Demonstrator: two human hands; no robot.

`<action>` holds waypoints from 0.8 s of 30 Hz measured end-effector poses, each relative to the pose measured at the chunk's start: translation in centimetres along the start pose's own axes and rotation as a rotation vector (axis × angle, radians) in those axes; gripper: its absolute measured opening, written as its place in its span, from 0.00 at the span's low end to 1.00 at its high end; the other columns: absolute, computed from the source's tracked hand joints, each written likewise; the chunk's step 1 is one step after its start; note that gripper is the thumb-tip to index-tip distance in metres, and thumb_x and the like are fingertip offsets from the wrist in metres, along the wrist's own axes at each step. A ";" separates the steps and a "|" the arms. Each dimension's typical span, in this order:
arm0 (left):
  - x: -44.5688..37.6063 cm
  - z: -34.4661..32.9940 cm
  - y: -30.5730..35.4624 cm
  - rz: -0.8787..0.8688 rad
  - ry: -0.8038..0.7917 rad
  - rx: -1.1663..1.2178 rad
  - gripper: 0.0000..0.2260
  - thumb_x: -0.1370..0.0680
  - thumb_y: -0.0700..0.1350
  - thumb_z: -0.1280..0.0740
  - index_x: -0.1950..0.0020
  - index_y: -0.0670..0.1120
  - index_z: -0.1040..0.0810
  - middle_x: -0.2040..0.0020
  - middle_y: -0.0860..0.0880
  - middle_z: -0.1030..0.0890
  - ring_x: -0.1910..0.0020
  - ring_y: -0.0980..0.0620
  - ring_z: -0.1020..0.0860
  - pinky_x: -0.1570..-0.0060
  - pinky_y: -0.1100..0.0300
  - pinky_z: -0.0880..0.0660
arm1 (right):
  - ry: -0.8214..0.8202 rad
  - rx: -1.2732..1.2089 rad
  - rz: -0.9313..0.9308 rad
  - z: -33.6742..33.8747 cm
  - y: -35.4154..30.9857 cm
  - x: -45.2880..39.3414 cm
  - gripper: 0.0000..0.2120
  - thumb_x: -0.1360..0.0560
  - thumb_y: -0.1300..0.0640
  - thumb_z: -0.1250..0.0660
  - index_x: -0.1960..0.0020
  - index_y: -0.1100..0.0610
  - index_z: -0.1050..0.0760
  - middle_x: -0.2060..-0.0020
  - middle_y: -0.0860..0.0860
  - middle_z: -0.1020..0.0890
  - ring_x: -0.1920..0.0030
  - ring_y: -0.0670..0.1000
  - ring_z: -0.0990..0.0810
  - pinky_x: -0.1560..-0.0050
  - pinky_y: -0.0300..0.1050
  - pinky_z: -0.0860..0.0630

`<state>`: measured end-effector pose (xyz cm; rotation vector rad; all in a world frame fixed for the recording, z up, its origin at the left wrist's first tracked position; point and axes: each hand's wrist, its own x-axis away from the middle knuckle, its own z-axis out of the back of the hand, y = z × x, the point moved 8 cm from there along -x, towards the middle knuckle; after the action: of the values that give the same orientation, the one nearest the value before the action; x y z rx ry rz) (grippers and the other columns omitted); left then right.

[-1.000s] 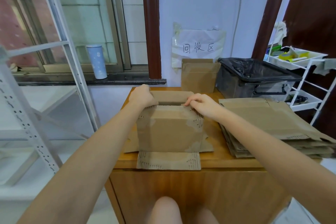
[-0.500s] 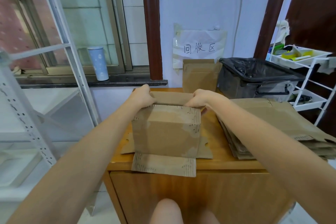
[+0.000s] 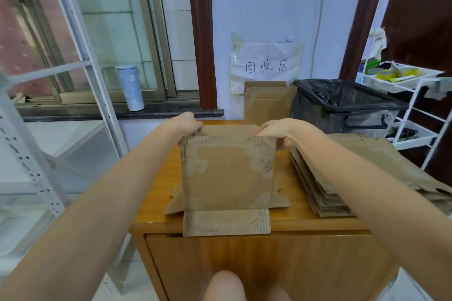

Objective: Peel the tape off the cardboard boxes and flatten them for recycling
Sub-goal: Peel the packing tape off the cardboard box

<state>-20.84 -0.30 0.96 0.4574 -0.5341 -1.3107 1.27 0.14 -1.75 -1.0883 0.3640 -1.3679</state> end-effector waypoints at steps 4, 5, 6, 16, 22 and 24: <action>0.4 0.2 -0.9 0.041 0.017 0.104 0.07 0.19 0.39 0.46 0.56 0.41 0.34 0.70 0.46 0.35 0.78 0.49 0.36 0.78 0.62 0.36 | 0.041 -0.018 0.003 0.2 1.6 -1.0 0.12 0.25 0.68 0.35 0.42 0.67 0.25 0.45 0.61 0.20 0.52 0.54 0.21 0.57 0.46 0.20; 0.5 0.2 -1.1 0.043 0.033 0.137 0.08 0.19 0.39 0.47 0.56 0.42 0.33 0.70 0.46 0.34 0.77 0.49 0.35 0.78 0.62 0.35 | 0.059 0.021 0.005 0.1 1.9 -1.1 0.10 0.25 0.67 0.35 0.44 0.65 0.25 0.49 0.59 0.19 0.53 0.54 0.20 0.58 0.47 0.20; 0.6 0.3 -1.4 0.041 0.055 0.173 0.09 0.18 0.39 0.47 0.57 0.43 0.33 0.68 0.45 0.32 0.75 0.49 0.33 0.77 0.61 0.33 | 0.077 0.071 0.011 0.1 2.1 -1.1 0.09 0.25 0.66 0.34 0.45 0.63 0.26 0.51 0.57 0.21 0.53 0.54 0.20 0.58 0.49 0.19; 1.6 -0.4 -3.8 0.105 0.082 0.458 0.18 0.21 0.51 0.35 0.35 0.43 0.28 0.40 0.43 0.26 0.47 0.44 0.25 0.61 0.53 0.26 | 0.088 0.212 -0.009 -0.6 1.8 -0.5 0.13 0.25 0.67 0.34 0.43 0.64 0.33 0.56 0.58 0.23 0.60 0.54 0.20 0.65 0.48 0.19; 3.1 -1.9 -5.0 0.000 -0.092 0.971 0.34 0.27 0.65 0.37 0.28 0.45 0.33 0.32 0.43 0.28 0.35 0.43 0.28 0.37 0.48 0.30 | 0.191 0.112 -0.108 0.7 2.9 -0.3 0.13 0.19 0.61 0.47 0.49 0.69 0.27 0.63 0.60 0.21 0.66 0.55 0.20 0.68 0.48 0.20; 4.0 -2.8 -5.6 -0.171 -0.166 1.062 0.46 0.36 0.67 0.30 0.24 0.48 0.39 0.28 0.44 0.32 0.31 0.45 0.32 0.30 0.47 0.36 | 0.236 0.003 -0.142 1.0 3.6 -0.3 0.20 0.18 0.60 0.55 0.51 0.69 0.27 0.66 0.60 0.22 0.67 0.56 0.22 0.74 0.45 0.23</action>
<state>-22.76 -5.33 -4.18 1.2882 -1.3577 -1.1436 4.11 0.27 -4.20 -0.9666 0.4629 -1.6288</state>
